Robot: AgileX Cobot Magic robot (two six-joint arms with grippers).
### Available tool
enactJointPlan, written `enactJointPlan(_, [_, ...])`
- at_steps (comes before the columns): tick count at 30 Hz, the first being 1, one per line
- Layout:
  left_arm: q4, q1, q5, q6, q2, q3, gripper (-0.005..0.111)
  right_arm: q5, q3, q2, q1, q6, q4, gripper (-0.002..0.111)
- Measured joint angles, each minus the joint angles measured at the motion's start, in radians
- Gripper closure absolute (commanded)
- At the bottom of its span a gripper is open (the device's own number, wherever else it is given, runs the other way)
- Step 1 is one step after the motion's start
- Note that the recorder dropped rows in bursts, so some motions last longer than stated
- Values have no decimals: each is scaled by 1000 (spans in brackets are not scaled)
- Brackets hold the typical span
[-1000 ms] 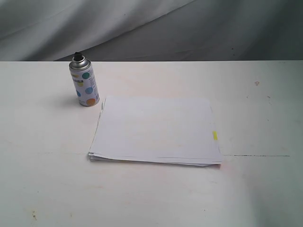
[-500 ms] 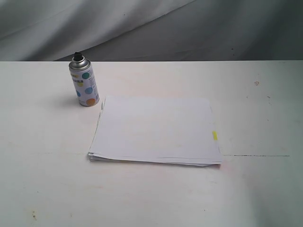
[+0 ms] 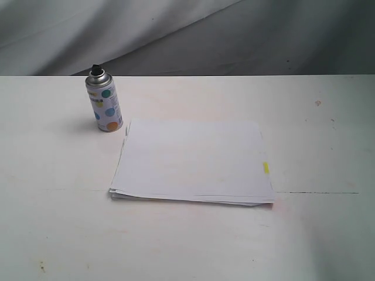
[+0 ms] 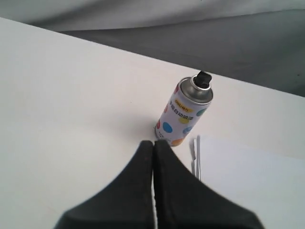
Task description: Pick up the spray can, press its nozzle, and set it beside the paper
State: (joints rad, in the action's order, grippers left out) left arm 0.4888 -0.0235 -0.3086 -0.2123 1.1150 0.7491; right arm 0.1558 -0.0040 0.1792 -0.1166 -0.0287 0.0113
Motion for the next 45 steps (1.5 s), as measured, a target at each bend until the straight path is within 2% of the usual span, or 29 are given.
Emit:
enactJointPlan(3, [99,19,53,-113,102,2,107,0,0,0,0,0,0,108])
enactJointPlan(5, [134,59,98,-155,155,2,107,0,0,0,0,0,0,108])
enactJointPlan(7, [145,117,169,-181,203,2,107,0,0,0,0,0,0,108])
enactJointPlan(8, [152,192,259,-192,246,2,107,0,0,0,0,0,0,108])
enactJointPlan(12, [163,327,412,-199,332,2,107,0,0,0,0,0,0,108])
enactJointPlan(14, [203,421,561,-199,459,2,107,0,0,0,0,0,0,108])
enactJointPlan(19, [225,491,776,-187,639,2,107,0,0,0,0,0,0,108])
enactJointPlan(22, [210,502,863,-167,709,3,107,0,0,0,0,0,0,108])
enactJointPlan(25, [113,504,984,-154,803,4,107,0,0,0,0,0,0,108])
enactJointPlan(29, [-6,506,1075,-142,887,4,107,0,0,0,0,0,0,108])
enactJointPlan(35, [-28,506,1222,-139,936,4,107,0,0,0,0,0,0,108])
enactJointPlan(38, [-30,506,1235,-139,936,8,107,0,0,0,0,0,0,108])
enactJointPlan(41, [-47,506,1239,-139,936,8,100,0,0,0,0,0,0,108])
enactJointPlan(45, [-86,506,1231,-139,936,8,74,0,0,0,0,0,0,108])
